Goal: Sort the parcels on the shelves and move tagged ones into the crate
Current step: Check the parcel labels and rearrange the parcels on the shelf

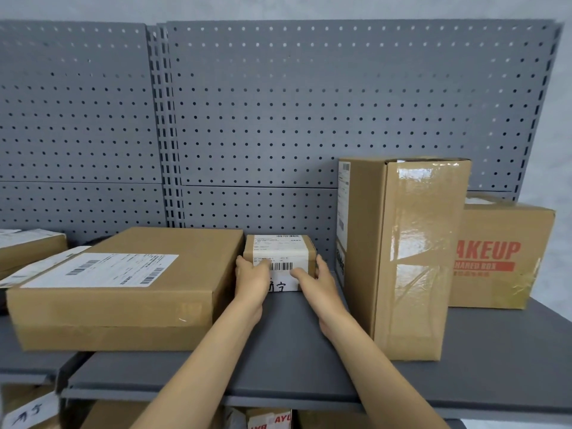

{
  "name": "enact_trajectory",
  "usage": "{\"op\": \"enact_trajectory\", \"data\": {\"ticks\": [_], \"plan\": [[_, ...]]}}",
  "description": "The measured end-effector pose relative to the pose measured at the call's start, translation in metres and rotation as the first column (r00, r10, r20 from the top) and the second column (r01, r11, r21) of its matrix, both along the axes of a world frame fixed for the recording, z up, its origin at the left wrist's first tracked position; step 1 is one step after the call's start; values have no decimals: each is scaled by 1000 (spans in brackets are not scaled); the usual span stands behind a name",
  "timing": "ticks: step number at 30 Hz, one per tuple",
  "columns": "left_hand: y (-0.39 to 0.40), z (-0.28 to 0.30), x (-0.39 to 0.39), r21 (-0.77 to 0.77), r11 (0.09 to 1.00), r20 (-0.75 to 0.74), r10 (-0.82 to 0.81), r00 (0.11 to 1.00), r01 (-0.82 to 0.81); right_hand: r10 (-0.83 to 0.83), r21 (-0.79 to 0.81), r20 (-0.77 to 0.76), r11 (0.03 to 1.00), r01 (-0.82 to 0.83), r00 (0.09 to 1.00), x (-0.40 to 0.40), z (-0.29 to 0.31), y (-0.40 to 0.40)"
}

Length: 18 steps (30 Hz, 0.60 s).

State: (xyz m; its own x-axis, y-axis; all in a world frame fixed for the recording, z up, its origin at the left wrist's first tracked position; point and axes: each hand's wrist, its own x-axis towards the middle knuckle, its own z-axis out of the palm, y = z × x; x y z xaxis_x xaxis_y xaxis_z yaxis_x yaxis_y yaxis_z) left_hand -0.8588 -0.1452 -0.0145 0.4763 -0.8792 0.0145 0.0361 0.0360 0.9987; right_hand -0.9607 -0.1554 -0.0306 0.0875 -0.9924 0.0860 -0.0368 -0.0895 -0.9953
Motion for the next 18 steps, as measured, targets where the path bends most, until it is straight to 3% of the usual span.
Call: {"op": "enact_trajectory", "data": {"ticks": [5, 8, 10, 13, 18], "plan": [[10, 10, -22, 25, 999, 164, 22, 986, -27, 38, -43, -113, 998, -43, 993, -3, 6, 11], [17, 19, -34, -70, 997, 226, 9, 974, 7, -12, -239, -245, 970, -48, 969, -4, 22, 27], [19, 24, -37, -135, 990, 147, -21, 989, 42, -96, -406, -317, 913, -44, 944, -10, 41, 39], [21, 28, -37, -166, 975, -61, -162, 985, 150, -303, -683, -317, 730, 5, 899, -23, 78, 60], [19, 25, -45, -145, 942, -43, -312, 949, 303, -680, -950, -120, 289, 114, 724, -44, 108, 84]]}}
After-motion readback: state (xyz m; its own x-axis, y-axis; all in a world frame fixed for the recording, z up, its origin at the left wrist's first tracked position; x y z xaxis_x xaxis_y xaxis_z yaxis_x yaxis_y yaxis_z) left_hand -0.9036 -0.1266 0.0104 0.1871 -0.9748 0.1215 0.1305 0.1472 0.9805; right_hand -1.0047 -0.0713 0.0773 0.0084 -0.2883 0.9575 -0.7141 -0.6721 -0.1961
